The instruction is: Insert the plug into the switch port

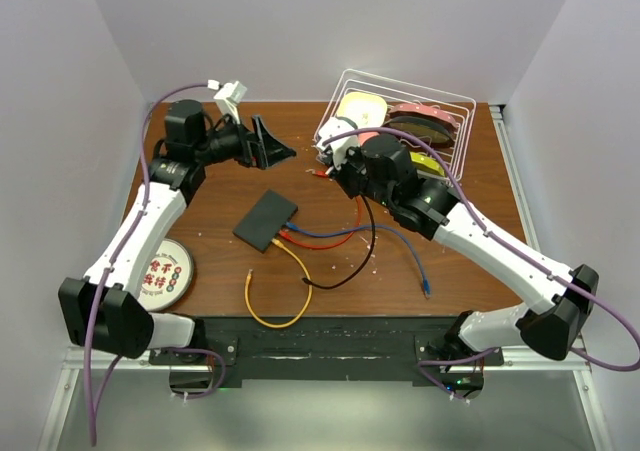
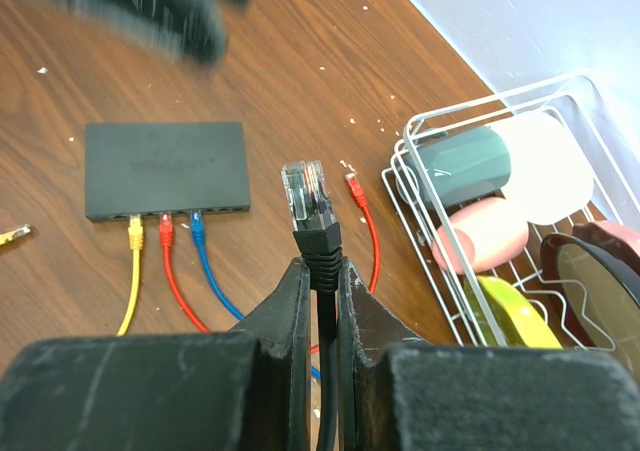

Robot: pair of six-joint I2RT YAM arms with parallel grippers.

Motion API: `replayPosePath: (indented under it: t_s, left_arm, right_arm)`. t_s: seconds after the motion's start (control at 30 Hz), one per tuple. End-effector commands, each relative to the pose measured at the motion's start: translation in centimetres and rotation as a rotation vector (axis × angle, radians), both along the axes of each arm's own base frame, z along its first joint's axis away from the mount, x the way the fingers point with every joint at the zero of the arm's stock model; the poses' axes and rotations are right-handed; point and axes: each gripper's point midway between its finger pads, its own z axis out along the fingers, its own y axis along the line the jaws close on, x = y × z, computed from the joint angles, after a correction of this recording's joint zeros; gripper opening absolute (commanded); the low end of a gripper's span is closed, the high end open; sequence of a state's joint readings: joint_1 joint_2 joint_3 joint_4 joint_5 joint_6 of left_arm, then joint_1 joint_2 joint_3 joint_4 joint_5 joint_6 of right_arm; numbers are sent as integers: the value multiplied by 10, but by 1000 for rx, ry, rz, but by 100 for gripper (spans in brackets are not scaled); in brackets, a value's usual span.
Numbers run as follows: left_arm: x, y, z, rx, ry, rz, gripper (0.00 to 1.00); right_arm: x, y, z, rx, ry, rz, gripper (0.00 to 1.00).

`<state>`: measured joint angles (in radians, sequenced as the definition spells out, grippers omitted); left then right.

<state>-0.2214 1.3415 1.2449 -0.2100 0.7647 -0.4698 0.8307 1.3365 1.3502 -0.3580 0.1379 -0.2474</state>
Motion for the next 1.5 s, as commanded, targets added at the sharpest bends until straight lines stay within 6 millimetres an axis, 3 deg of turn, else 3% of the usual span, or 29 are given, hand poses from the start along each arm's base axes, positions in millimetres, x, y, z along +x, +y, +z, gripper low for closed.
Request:
replayPosePath:
  t_s: [0.0,0.2,0.53,0.7,1.2,1.47]
  left_arm:
    - [22,27,21,33,-129,176,97]
    - [48,49,-2,117,-115,327,98]
    - [70,65,-73,224,-14,426,98]
    - [78,73,-106,268,25,467,99]
    - [71,101,-245,350,218,555,100]
    - [61,105,-265,342,243,543,97]
  right_arm:
    - [-6,0,23,71,-30,13,0]
    - [-4,10,10,71,12,27,0]
    - [1,40,-29,123,154,113,0]
    - [10,45,-58,162,246,130,0]
    - [35,54,-164,168,501,116,0]
    - [28,62,-217,118,615,159,0]
